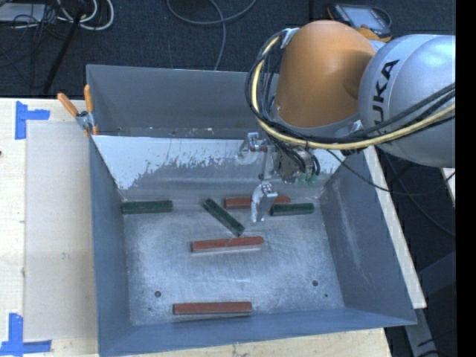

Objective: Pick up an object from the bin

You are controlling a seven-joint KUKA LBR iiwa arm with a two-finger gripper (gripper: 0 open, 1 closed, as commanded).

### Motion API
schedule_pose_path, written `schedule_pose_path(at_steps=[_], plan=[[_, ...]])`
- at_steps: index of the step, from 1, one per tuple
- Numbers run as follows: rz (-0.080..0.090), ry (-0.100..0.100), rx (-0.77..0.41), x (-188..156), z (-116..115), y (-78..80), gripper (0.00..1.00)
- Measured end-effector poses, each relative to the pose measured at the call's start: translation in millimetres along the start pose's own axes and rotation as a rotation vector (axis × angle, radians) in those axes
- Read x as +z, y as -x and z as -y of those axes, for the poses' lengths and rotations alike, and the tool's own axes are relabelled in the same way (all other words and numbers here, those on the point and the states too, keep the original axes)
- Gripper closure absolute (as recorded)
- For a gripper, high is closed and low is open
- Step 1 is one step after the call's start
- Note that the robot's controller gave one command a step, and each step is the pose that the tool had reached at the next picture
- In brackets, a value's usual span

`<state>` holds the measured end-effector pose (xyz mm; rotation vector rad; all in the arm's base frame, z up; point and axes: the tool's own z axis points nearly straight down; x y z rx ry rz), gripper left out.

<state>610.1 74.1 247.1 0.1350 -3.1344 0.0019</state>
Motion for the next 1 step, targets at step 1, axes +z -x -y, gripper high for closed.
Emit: schedule_pose_path(at_steps=[1], plan=[[0.019, 0.001, -0.163, 9.8, -6.8, -21.2, 0.0]])
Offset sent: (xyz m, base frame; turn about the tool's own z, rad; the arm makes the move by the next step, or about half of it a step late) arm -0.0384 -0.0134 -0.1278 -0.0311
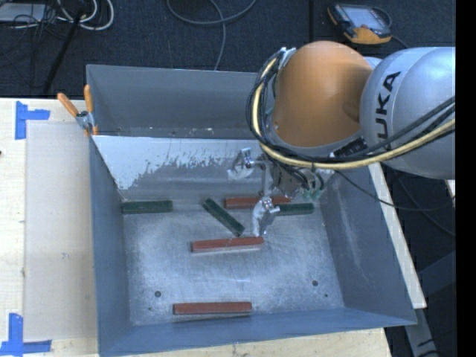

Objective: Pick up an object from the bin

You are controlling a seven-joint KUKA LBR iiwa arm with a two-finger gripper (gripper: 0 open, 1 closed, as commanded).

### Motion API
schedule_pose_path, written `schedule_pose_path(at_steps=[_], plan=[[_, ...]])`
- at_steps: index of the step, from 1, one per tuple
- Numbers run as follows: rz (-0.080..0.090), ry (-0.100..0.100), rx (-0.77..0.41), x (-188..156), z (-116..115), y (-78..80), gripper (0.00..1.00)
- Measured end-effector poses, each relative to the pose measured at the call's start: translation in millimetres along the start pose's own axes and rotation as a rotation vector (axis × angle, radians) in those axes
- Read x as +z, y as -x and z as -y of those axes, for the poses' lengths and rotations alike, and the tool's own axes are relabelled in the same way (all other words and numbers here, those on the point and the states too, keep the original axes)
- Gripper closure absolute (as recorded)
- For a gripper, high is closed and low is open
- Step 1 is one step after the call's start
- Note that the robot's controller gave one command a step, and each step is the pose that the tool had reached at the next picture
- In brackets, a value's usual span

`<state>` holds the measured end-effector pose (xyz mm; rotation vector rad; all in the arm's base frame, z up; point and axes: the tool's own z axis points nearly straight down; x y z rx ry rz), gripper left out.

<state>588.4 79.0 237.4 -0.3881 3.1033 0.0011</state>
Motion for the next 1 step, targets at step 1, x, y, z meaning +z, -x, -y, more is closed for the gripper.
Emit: schedule_pose_path(at_steps=[1], plan=[[-0.011, 0.001, 0.072, 65.0, 6.9, -12.8, 0.0]])
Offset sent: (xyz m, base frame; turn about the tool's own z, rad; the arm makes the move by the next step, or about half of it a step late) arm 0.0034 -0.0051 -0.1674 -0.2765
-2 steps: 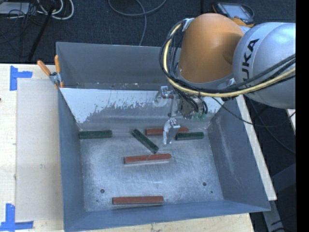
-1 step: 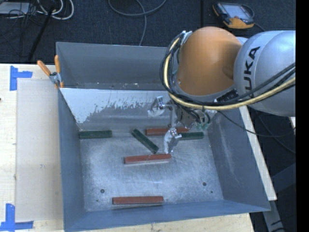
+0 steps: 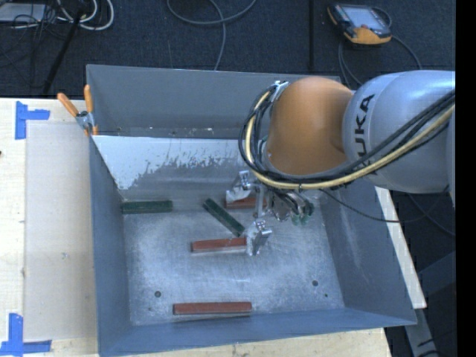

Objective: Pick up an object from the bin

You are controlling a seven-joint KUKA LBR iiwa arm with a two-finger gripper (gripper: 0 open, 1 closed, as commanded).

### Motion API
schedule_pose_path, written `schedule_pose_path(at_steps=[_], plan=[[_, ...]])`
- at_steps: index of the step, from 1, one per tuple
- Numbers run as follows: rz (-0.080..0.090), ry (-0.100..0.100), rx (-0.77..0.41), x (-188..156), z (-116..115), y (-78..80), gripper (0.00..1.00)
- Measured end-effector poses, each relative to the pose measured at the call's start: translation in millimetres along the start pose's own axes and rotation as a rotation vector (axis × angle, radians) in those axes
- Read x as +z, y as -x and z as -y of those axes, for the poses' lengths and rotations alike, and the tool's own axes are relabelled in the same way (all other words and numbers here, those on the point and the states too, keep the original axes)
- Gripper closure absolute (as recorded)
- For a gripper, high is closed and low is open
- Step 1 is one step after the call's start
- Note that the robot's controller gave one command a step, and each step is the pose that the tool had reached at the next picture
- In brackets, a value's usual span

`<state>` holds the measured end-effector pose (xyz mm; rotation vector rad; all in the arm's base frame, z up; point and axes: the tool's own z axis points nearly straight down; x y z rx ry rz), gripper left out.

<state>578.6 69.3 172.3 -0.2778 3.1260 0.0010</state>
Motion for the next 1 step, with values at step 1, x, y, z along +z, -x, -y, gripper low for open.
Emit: schedule_pose_path(at_steps=[1], plan=[[-0.006, 0.001, -0.345, 96.7, -2.4, 15.5, 1.0]])
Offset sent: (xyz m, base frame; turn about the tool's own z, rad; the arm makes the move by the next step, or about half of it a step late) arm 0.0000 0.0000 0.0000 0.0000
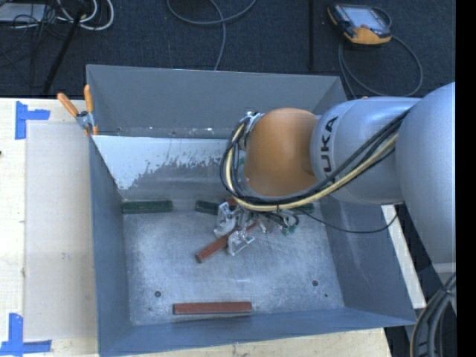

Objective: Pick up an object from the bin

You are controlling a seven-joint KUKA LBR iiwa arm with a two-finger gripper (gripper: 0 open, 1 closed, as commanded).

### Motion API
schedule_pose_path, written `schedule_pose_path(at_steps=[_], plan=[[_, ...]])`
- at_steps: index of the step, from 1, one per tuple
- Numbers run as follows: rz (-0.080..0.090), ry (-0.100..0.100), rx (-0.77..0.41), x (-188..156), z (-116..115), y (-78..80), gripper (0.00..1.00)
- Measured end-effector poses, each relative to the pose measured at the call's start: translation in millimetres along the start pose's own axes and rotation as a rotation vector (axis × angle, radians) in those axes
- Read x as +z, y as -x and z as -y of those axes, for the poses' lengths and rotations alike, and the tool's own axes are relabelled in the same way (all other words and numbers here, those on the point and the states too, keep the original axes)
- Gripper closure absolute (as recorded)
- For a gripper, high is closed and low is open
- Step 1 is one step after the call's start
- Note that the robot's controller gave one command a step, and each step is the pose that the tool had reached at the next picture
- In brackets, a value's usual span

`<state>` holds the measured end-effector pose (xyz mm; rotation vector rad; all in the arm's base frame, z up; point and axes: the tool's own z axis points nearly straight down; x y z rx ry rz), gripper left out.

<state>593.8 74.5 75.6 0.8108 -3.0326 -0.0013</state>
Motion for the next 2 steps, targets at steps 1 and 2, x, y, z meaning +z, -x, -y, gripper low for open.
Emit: schedule_pose_path(at_steps=[1, 2], plan=[[0.0, 0.0, 0.001, 0.0, 0.0, 0.0, 1.0], [0.012, -0.005, -0.003, -189.9, -14.6, 11.8, 1.0]])
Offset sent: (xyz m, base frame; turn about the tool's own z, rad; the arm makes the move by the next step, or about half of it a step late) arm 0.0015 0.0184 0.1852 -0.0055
